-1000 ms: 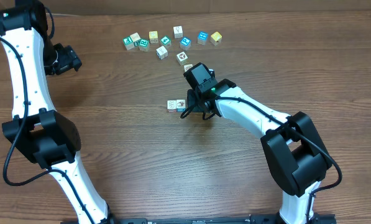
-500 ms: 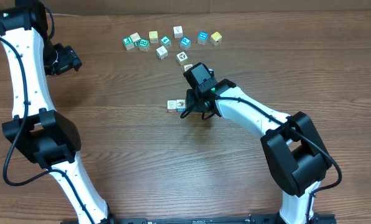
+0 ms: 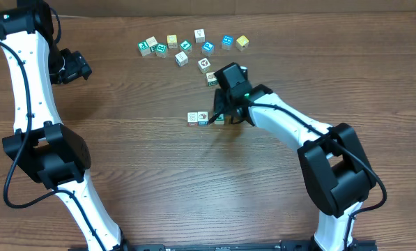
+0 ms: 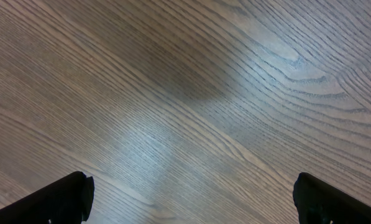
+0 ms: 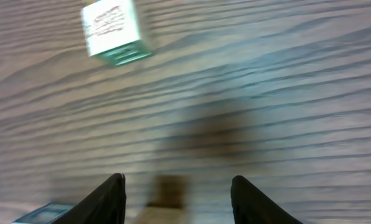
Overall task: Form a horizontal line
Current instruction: 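Open the right gripper to release the green block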
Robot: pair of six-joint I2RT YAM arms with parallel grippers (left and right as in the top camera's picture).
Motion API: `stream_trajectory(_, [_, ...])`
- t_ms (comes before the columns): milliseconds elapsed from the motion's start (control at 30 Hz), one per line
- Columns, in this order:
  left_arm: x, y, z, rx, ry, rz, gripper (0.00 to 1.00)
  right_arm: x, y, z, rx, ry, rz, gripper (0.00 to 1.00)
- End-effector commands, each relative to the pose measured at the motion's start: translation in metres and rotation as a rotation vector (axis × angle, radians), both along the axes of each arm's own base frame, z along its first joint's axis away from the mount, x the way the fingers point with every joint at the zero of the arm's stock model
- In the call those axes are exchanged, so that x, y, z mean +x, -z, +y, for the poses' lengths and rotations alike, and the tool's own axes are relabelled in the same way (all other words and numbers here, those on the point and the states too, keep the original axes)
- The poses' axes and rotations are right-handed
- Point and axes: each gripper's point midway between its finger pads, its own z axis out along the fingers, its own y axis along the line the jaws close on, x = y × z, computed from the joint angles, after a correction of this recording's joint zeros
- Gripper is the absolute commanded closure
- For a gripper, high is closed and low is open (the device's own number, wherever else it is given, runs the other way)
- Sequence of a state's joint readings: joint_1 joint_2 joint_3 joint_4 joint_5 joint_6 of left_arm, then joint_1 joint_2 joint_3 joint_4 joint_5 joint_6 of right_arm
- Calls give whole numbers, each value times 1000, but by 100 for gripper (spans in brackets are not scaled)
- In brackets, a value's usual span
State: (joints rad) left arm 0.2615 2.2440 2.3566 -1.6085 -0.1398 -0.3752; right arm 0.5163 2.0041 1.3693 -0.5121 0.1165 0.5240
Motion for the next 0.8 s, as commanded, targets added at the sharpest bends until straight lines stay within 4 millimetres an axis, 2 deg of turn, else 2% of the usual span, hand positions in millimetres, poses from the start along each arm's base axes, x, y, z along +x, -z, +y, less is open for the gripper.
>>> stream_trajectory(0, [-1,1,-2,7,-7,6,0,10,-3,-13,-14,43,-4,53])
stream_trajectory(100, [-1,1,-2,7,-7,5,0,2,3,-21,-32,50,42,64])
stream_trajectory(300, [-1,1,-2,7,-7,5,0,-11,8,-22,-42,36,95,96])
stream_trajectory(433, [-1,1,-2,7,-7,5,0,-17,10,-15,-18,16,121,96])
stream_trajectory(767, [-1,1,-2,7,-7,6,0,-25,23,-19,-26,16,137,96])
